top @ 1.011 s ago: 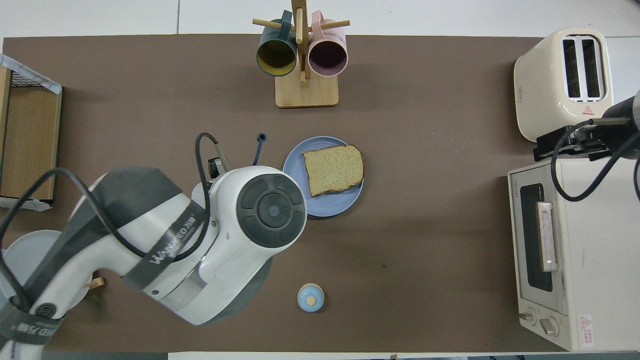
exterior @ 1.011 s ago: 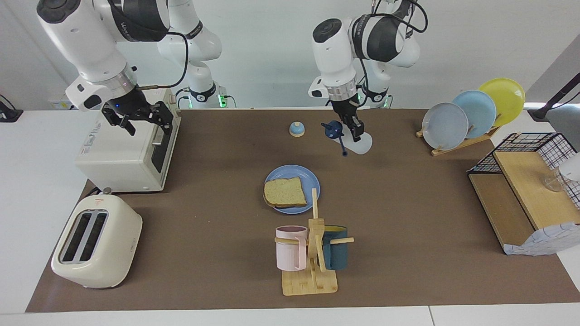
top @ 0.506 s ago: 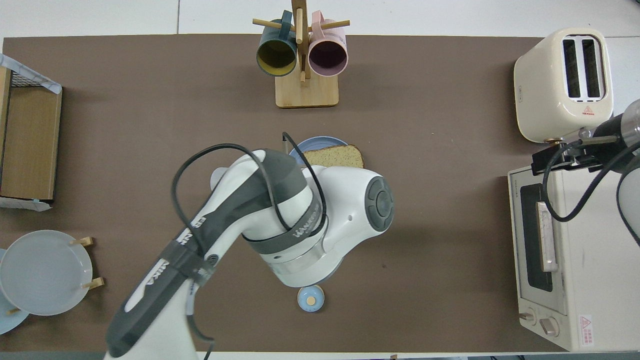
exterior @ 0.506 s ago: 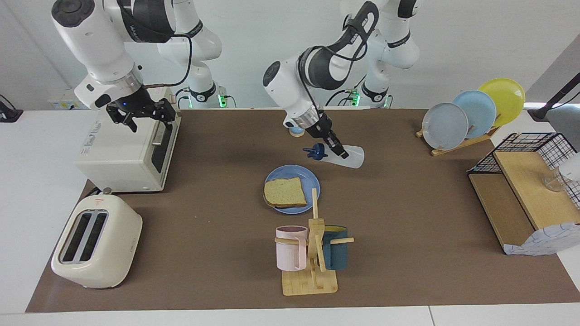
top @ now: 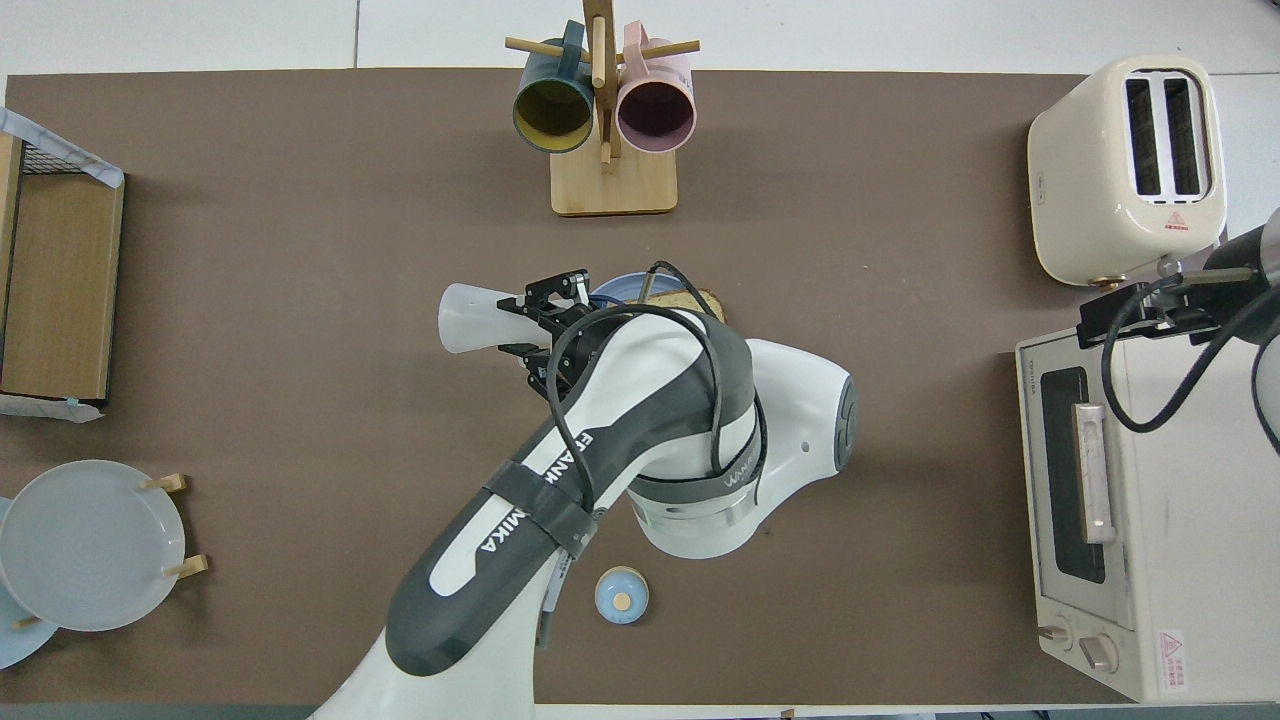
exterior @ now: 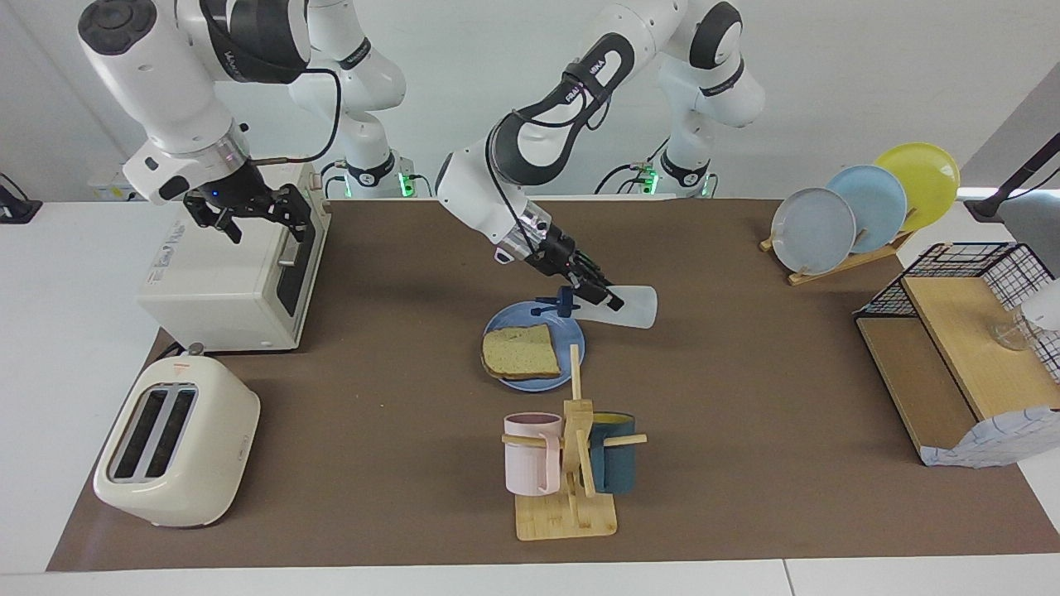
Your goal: Put bread on plate and add seasoning
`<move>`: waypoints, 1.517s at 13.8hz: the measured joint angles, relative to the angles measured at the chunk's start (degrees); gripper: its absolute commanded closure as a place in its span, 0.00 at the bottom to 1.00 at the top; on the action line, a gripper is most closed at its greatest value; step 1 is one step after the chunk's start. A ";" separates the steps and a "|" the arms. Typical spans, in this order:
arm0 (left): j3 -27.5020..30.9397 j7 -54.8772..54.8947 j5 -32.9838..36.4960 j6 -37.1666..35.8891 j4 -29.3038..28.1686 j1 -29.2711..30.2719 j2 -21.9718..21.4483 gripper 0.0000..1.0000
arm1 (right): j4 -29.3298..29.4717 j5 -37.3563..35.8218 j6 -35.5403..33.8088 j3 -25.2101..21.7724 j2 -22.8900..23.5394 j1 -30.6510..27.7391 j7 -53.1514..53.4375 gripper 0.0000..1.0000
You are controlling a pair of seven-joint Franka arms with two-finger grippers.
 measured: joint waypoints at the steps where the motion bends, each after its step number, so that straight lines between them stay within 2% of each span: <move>1: 0.08 -0.13 2.18 -1.52 0.41 -1.03 2.36 1.00 | 0.01 0.00 0.29 -0.01 0.00 -0.09 -0.70 0.00; 4: 0.33 -0.63 11.58 -6.40 2.36 -3.81 9.59 1.00 | 0.31 0.00 0.66 -0.04 -0.01 -1.06 -1.73 0.00; 6: 0.41 -0.65 17.37 -9.03 2.91 -5.47 12.51 1.00 | 0.52 0.00 0.66 -0.07 -0.08 -1.42 -1.86 0.00; 9: 0.55 -0.44 21.47 -10.90 2.42 -6.67 13.21 1.00 | 0.61 0.00 0.66 -0.07 -0.25 -1.42 -1.86 0.00; 13: 0.82 -0.30 25.91 -11.36 -1.68 -7.24 13.21 1.00 | 0.62 0.00 0.59 -0.09 -0.26 -1.47 -1.86 0.00; 18: 4.15 -0.30 28.21 -10.53 -2.58 -5.63 13.19 1.00 | 0.61 0.00 0.55 -0.10 -0.26 -1.59 -1.86 0.00; 21: 4.21 -0.30 28.27 -9.80 -2.44 -5.27 13.15 1.00 | 0.61 0.00 0.55 -0.11 -0.26 -1.65 -1.86 0.00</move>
